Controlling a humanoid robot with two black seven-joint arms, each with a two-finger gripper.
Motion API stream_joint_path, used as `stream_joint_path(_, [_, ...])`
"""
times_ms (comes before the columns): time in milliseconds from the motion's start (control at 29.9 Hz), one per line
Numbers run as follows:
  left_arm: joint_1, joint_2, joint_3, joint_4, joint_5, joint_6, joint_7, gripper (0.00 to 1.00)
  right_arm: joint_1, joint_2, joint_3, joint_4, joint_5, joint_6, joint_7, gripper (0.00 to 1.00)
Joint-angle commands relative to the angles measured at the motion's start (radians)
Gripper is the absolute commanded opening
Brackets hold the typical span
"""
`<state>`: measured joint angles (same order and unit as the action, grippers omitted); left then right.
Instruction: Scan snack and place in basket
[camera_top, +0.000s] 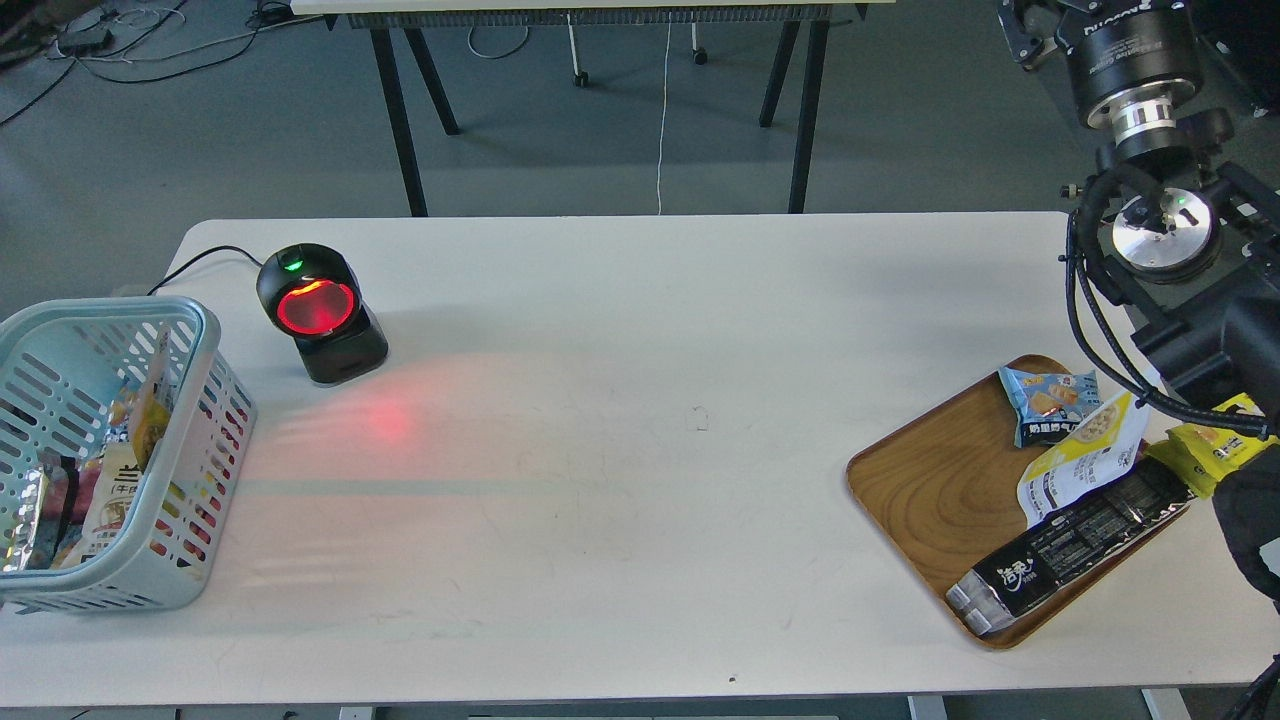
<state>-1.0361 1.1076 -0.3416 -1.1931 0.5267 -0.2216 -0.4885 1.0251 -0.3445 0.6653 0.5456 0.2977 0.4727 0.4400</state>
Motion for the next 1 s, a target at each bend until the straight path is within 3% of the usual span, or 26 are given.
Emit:
stream_joint_path(0, [0.002, -0.119, -0.062, 0.084, -0.187, -0.059, 0.0, 1.0, -0.002, 0.002, 0.01, -0.001, 0.001, 0.0, -0.027, 0.99])
stream_joint_path(100, [0.007, -0.245, -0.117, 0.22, -0.37, -0.082, 0.001, 1.0, -0.003, 0.002, 0.028, 0.0, 0.001, 0.0, -0.043, 0.99])
stream_joint_path(234, [0.004, -0.425, -0.142, 0.435, -0.51, -0.183, 0.039, 1.0, -0.007, 0.002, 0.048, -0.006, 0.003, 0.0, -0.133, 0.99])
stream_joint_path(335, [0.011, -0.523, -0.184, 0.536, -0.562, -0.267, 0.047, 1.0, -0.007, 0.013, 0.054, -0.056, 0.003, 0.003, -0.142, 0.99])
stream_joint_path(602, [0.018, -0.771, -0.344, 0.795, -0.763, -0.267, 0.105, 1.0, -0.042, 0.024, 0.065, -0.073, 0.003, 0.016, -0.141, 0.99])
stream_joint_path(970, [0.106, -0.789, -0.364, 0.813, -0.767, -0.267, 0.096, 1.0, -0.054, 0.021, 0.06, -0.072, 0.003, 0.016, -0.142, 0.99])
